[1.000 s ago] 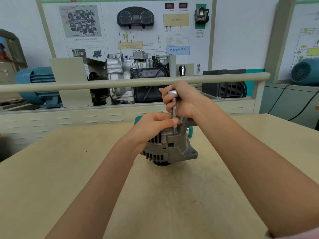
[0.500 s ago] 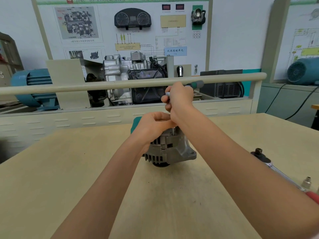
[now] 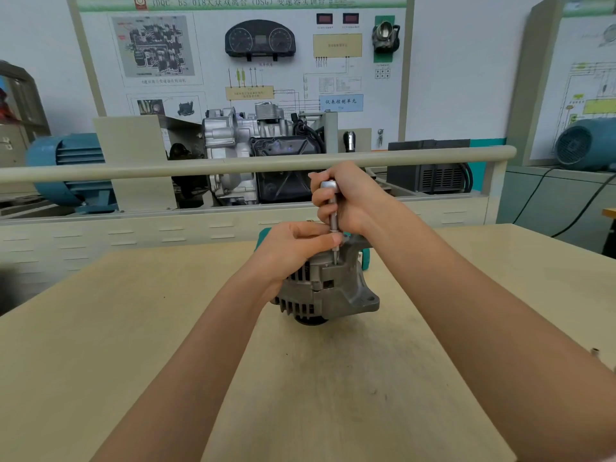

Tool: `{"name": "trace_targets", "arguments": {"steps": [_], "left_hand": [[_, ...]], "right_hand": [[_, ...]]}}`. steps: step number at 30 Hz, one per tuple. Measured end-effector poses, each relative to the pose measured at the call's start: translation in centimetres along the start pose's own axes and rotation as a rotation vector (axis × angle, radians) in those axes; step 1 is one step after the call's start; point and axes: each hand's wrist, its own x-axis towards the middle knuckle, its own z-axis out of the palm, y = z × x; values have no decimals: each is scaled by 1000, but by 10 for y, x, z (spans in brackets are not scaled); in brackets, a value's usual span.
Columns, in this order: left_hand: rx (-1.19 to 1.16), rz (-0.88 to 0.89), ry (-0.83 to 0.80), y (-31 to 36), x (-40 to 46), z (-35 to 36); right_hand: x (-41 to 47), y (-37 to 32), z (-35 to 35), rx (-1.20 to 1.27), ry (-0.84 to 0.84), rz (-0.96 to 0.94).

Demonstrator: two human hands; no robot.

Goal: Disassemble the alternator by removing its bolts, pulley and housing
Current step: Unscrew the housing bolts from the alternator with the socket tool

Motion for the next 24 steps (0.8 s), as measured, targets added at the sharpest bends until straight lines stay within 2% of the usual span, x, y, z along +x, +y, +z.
{"name": "trace_targets", "arguments": {"steps": [4,10,12,14,16,19,21,24], "left_hand": [[-7,18,37,-1,2,2],[29,31,145,-2,4,8],[52,28,165,-3,4,11],[48,23,157,-2,3,12],[44,7,105,0,2,10],[39,-5,9,2,-1,4],[51,-5,0,1,-1,2],[47,-2,4,0,0,0]], "right_hand": [[3,4,6,-9,182,-96],[12,19,18,53,552,-399],[14,21,20,76,603,-450],[12,19,19,50,564,-402],[9,13,16,21,440,-280],[5,1,7,6,119,-25],[4,-3,-1,27,-63,71],[4,-3,-7,82,-130,108]]}}
